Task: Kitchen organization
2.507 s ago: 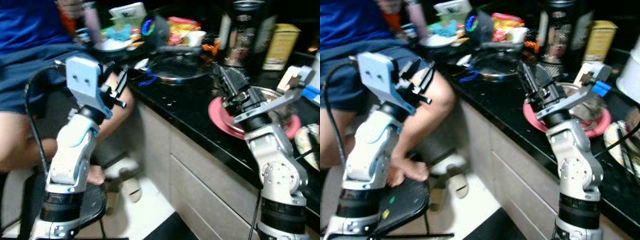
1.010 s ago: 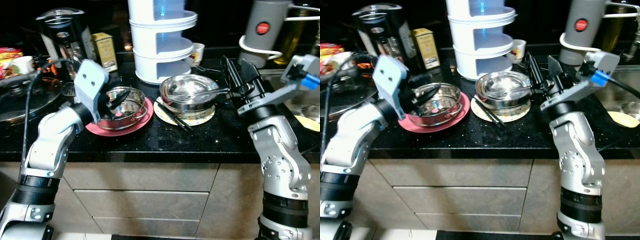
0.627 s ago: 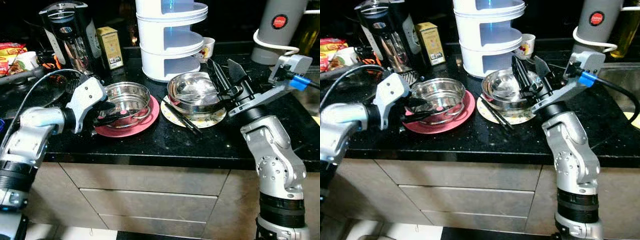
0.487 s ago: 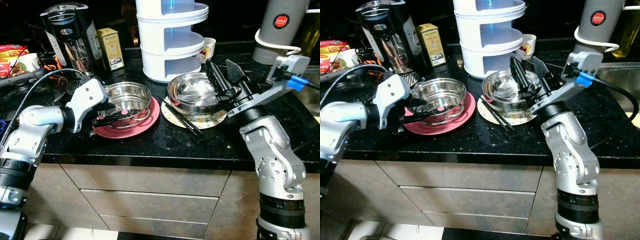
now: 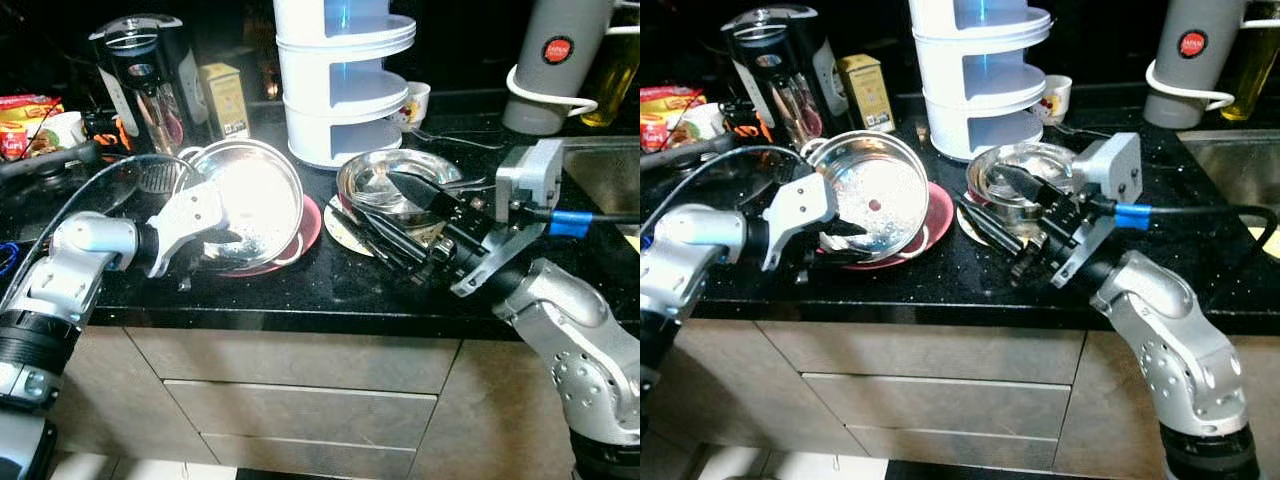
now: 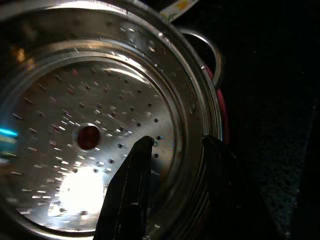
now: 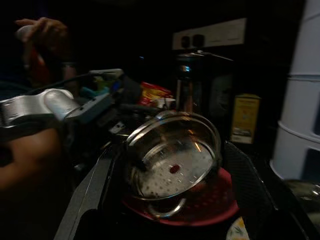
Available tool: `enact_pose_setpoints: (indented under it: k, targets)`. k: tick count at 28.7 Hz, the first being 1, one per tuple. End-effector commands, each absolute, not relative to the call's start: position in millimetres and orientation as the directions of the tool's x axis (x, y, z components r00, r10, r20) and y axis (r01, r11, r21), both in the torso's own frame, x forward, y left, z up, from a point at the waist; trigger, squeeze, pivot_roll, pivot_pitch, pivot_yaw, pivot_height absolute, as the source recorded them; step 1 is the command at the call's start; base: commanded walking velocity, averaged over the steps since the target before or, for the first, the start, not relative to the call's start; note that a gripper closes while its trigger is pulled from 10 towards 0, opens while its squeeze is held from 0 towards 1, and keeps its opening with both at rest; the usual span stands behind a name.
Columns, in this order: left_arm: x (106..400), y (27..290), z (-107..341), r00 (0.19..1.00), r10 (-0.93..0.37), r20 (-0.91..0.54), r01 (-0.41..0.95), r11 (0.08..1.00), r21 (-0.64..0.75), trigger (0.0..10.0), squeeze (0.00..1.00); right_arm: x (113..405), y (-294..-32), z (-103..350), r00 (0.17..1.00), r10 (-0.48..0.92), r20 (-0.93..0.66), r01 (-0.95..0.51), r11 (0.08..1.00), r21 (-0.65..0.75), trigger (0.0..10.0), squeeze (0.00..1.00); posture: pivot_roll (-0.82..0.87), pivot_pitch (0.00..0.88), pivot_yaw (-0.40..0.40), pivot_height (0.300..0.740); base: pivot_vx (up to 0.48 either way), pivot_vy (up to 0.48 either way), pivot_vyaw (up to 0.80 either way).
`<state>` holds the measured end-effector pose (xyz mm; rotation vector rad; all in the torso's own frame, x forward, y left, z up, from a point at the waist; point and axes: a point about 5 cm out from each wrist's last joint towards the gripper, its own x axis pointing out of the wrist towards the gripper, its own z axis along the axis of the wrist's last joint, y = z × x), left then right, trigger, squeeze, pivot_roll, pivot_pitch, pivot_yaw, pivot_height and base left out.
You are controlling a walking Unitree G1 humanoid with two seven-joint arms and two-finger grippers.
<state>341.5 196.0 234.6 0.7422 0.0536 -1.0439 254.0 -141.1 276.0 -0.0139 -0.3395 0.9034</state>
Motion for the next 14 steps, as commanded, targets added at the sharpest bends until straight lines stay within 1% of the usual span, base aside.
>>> enact_pose_setpoints:
  k: [1, 3, 7, 14]
  targets:
    - [340.9, 199.3, 235.0, 0.528, -0.747, -0.404, 0.795, 0.267, 0.545, 10.0, 0.0, 249.7, -136.9, 276.8, 0.545, 0.79, 0.281, -0.788, 0.597, -0.15, 10.0, 0.0, -0.09, 0.0, 0.08, 0.74, 0.0, 0.0, 0.0]
    - [341.7, 199.3, 237.3, 0.536, -0.747, -0.393, 0.786, 0.272, 0.555, 10.0, 0.0, 248.8, -135.3, 276.6, 0.539, 0.794, 0.281, -0.793, 0.591, -0.148, 10.0, 0.0, -0.09, 0.0, 0.08, 0.74, 0.0, 0.0, 0.0]
    - [345.8, 199.9, 251.5, 0.584, -0.743, -0.327, 0.735, 0.313, 0.601, 10.0, 0.0, 245.3, -130.6, 274.9, 0.51, 0.815, 0.274, -0.818, 0.558, -0.139, 10.0, 0.0, -0.09, 0.0, 0.081, 0.74, 0.0, 0.0, 0.0]
    - [338.4, 198.2, 266.6, 0.546, -0.774, -0.319, 0.744, 0.274, 0.609, 10.0, 0.0, 241.9, -129.5, 272.6, 0.489, 0.836, 0.249, -0.837, 0.529, -0.135, 10.0, 0.0, -0.09, 0.0, 0.077, 0.74, 0.0, 0.0, 0.0]
